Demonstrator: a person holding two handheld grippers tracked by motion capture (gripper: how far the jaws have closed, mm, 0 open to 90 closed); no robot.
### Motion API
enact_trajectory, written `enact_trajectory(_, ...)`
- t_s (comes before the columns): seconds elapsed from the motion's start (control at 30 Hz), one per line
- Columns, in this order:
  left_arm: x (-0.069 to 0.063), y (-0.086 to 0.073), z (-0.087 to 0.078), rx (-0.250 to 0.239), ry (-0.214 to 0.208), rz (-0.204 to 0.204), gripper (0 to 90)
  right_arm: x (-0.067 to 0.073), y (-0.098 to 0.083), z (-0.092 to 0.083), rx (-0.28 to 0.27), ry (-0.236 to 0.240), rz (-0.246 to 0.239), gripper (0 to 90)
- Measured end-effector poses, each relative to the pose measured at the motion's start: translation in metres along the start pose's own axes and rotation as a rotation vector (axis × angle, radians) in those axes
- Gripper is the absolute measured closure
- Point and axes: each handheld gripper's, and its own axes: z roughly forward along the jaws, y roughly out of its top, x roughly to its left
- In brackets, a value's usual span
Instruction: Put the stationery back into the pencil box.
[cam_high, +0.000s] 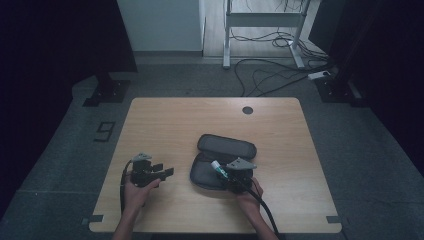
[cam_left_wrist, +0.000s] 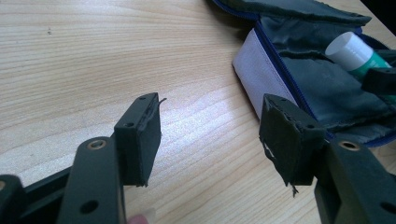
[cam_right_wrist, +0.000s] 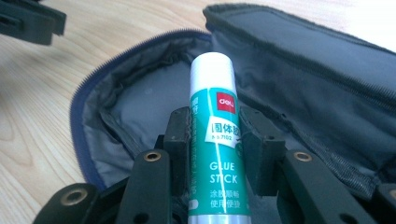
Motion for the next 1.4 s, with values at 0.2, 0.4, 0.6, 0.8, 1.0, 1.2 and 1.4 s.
enact_trajectory(0.2, 0.000, 0.000, 0.000, 0.001, -0.004, 0.002, 38.9, 0.001, -0.003, 0.006, 0.055, -0.015, -0.035, 64.5)
enact_trajectory(0.4, -0.001, 0.000, 0.000, 0.004, -0.005, 0.003, 38.7, 0.001, -0.003, 0.007, 0.058, -0.015, -0.044, 59.8)
enact_trajectory(0.6, -0.001, 0.000, 0.000, 0.002, -0.008, 0.003, 38.7, -0.001, -0.003, 0.005, 0.052, -0.005, -0.027, 53.8)
enact_trajectory(0.8, 0.000, 0.000, -0.001, 0.000, -0.008, 0.001, 38.7, -0.005, 0.001, -0.007, -0.003, -0.005, -0.011, 48.7)
enact_trajectory(1.0, 0.000, 0.000, -0.001, 0.002, -0.007, 0.002, 38.7, -0.014, 0.002, -0.028, -0.064, -0.005, -0.012, 45.3)
enact_trajectory(1.2, 0.000, 0.000, 0.000, 0.004, -0.004, 0.002, 38.7, -0.032, -0.004, -0.054, -0.119, -0.042, 0.003, 42.8)
enact_trajectory(1.4, 0.000, -0.001, 0.002, 0.011, -0.001, 0.002, 38.6, -0.059, -0.025, -0.072, -0.121, -0.091, 0.035, 41.9)
